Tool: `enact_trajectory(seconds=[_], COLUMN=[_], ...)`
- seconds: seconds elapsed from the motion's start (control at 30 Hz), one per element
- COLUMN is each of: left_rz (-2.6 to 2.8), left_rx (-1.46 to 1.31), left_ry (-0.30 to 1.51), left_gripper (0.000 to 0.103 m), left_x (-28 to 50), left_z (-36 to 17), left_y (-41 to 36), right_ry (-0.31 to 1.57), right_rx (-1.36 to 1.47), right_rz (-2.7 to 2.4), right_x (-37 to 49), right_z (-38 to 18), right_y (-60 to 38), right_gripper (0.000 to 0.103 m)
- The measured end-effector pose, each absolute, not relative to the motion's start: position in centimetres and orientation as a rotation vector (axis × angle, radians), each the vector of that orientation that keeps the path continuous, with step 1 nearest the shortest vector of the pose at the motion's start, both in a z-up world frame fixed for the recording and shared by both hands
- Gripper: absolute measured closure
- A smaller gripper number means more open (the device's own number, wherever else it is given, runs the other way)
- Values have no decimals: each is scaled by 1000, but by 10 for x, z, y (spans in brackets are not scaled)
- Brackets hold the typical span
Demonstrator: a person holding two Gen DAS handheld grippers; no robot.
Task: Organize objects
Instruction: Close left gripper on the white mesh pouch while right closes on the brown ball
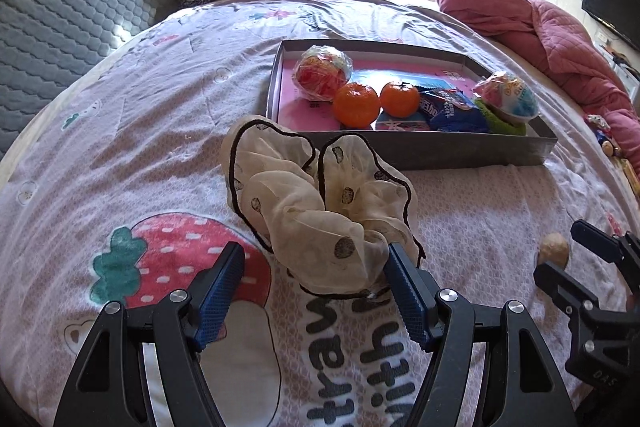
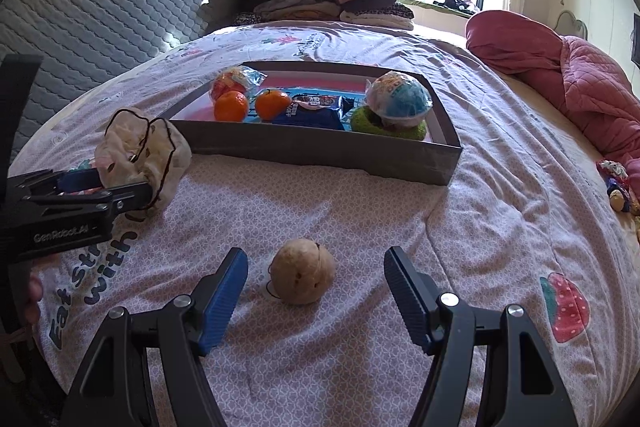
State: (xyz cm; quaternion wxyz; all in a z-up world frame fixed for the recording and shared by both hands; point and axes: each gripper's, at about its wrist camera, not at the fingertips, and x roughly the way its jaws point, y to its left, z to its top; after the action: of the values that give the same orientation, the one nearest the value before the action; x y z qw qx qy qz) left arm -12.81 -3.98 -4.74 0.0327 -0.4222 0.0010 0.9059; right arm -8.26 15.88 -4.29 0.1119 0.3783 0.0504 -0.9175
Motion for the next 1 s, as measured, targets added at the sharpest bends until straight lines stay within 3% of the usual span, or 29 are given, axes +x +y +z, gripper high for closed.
enact_trajectory(seconds=[0.17, 0.57, 0.63, 0.9, 1.0], left_rz=[2784, 2765, 2757, 2718, 2709], left_rx=[-1293, -1253, -1240, -1200, -1187], left_ry=[-12, -65, -78, -110, -129], left_gripper=[30, 30, 36, 73, 82], left_x=[-141, -164, -166, -166, -164], left_z=[-51, -57, -57, -58, -59], left_y=[-39, -34, -33, -29, -30], right_ry=[158, 186, 177, 174, 163], right_rx=[1101, 1105, 1100, 1080, 1079], right_rz=[-2698, -2685, -2685, -2689, -2692], right_x=[-84, -84, -85, -86, -87], right_z=[-46, -54, -54, -54, -54], right_y=[158, 157, 157, 154, 154], right_gripper=[38, 69, 69, 69, 69])
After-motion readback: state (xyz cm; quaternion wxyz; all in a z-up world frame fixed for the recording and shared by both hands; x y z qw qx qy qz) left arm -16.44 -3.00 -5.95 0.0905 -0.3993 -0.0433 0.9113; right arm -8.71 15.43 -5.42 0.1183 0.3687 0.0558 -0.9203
